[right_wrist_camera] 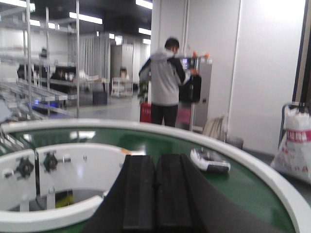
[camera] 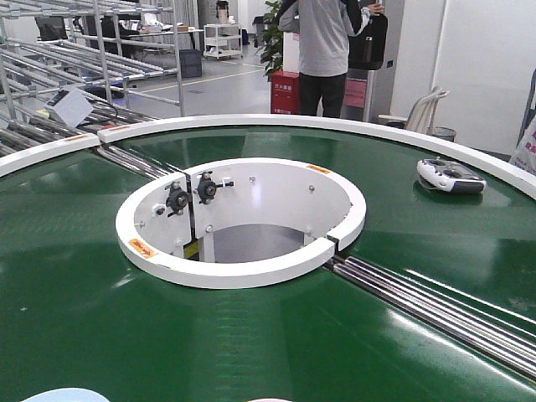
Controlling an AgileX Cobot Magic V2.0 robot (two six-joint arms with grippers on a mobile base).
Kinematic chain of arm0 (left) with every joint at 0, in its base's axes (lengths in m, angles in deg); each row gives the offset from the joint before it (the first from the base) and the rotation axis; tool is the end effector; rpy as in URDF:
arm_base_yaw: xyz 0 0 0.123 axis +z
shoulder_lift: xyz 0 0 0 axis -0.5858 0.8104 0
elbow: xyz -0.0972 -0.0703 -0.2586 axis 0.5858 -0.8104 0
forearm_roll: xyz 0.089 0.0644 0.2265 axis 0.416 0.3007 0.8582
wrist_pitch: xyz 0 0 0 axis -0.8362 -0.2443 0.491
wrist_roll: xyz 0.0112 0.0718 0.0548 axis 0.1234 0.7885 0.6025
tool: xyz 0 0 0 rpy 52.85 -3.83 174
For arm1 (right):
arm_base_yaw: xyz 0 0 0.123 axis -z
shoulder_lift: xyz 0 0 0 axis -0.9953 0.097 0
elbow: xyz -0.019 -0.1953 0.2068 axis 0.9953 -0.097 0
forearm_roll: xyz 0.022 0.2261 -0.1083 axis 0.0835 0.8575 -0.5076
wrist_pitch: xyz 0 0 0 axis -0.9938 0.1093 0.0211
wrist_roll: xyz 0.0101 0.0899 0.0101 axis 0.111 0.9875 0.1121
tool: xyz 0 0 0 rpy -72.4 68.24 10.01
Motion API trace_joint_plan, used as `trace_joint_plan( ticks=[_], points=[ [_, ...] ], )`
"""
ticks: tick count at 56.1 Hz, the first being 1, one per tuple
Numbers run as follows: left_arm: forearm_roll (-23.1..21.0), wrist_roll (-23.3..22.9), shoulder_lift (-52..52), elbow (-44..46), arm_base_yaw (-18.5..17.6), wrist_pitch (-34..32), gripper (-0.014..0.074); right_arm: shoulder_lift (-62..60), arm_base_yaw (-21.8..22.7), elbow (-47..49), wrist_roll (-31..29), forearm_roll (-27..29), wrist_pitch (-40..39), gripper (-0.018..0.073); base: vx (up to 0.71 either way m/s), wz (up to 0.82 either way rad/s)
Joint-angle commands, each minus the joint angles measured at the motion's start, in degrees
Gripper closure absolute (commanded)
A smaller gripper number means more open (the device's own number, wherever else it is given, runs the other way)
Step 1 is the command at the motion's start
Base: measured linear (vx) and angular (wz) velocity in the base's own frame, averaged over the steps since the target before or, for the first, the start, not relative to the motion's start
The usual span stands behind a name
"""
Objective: Grab plate from conveyor and place on tray
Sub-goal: 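Lower both grippers toward the plates on the green conveyor, then position left gripper at light blue plate rim, right at pink plate rim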
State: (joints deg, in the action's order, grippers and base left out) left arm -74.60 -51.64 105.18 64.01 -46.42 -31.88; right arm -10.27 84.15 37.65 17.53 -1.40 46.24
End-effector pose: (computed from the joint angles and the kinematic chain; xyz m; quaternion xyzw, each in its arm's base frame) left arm 0.1004 -0.0189 0.4258 0.0773 0.6143 -0.0481 0.7838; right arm 0.0928 0.0005 0.4003 -0.0275 0.6546 -0.0278 0.7549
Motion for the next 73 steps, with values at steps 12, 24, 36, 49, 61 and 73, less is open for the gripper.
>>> trace_joint_plan(
  ticks=[12,24,36,49,61,73],
  points=[
    [-0.76,0.19,11.74,3.78,-0.26,-0.23,0.0589,10.93,0.23,3.33,-0.46,2.95,0.1,0.0564,0.0,0.0],
    [-0.76,0.19,12.7,3.78,-0.26,2.02,0.0472,11.52,0.23,3.33,-0.6,3.22,0.86,0.0442,0.0,0.0],
    [-0.76,0.24,12.98,3.78,-0.26,2.08,0.0184,11.52,0.23,3.33,-0.6,3.22,0.92,0.0093,0.0,0.0],
    [8.82,2.23,13.05,3.78,0.68,7.2,0.0048,11.57,-0.04,3.33,0.79,4.22,1.58,-0.0045,0.0,0.0],
    [16.57,-11.53,12.99,3.78,4.1,17.81,0.0057,19.01,-5.98,3.33,-0.92,6.0,6.21,-0.0022,0.0,0.0],
    [31.7,-31.0,16.52,3.78,7.84,25.44,0.006,30.02,-11.95,3.33,-2.33,5.34,8.0,-0.0022,0.0,0.0]
  ],
)
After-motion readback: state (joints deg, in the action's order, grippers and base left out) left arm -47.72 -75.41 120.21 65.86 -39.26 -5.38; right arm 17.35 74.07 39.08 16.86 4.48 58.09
